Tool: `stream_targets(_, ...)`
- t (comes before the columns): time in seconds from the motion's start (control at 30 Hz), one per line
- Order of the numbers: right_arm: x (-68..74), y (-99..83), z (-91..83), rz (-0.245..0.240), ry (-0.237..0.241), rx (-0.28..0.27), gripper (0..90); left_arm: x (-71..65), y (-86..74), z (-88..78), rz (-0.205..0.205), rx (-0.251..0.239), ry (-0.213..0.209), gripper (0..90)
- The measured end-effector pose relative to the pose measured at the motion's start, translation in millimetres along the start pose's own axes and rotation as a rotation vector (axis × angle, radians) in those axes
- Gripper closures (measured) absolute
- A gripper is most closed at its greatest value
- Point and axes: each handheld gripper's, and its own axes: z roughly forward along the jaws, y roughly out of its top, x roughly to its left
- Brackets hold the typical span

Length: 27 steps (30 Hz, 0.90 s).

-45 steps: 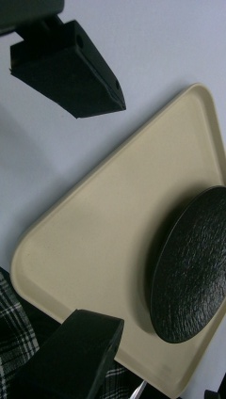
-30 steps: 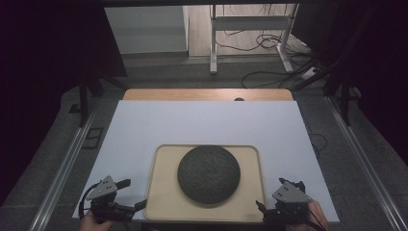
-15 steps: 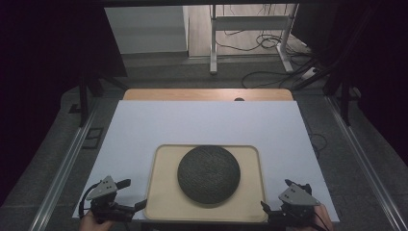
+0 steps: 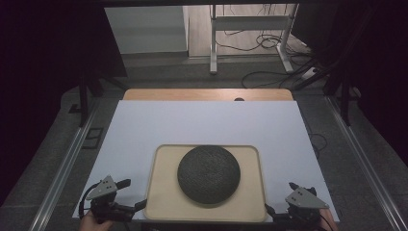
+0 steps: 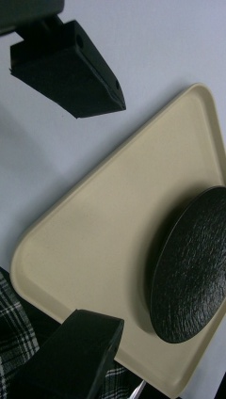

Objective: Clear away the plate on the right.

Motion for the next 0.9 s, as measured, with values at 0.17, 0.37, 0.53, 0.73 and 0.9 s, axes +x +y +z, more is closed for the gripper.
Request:
stream_targets(0.17, -2.1, -3.4, -4.0, 0.015, 0.008, -0.008, 0.0, 0.1, -0.1, -0.2, -0.002, -0.001, 0.0, 1.1)
stream_targets(0.37, -3.1, -6.4, -7.7, 0.027, 0.002, -0.01, 0.0, 0.2, -0.1, -0.1, -0.002, 0.0, 0.0, 1.1)
stream_targets(0.53, -5.8, -10.5, -12.0, 0.047, -0.009, -0.018, 0.0, -0.1, 0.0, -0.1, 0.0, -0.001, 0.001, 1.1)
stream_targets(0.73, -10.1, -16.7, -16.2, 0.078, -0.016, -0.028, 0.0, -0.1, -0.2, -0.3, 0.0, -0.001, 0.002, 1.1)
stream_targets(0.9, -12.3, -20.8, -18.5, 0.095, -0.026, -0.031, 0.0, -0.1, -0.3, -0.6, -0.002, -0.003, 0.002, 1.1)
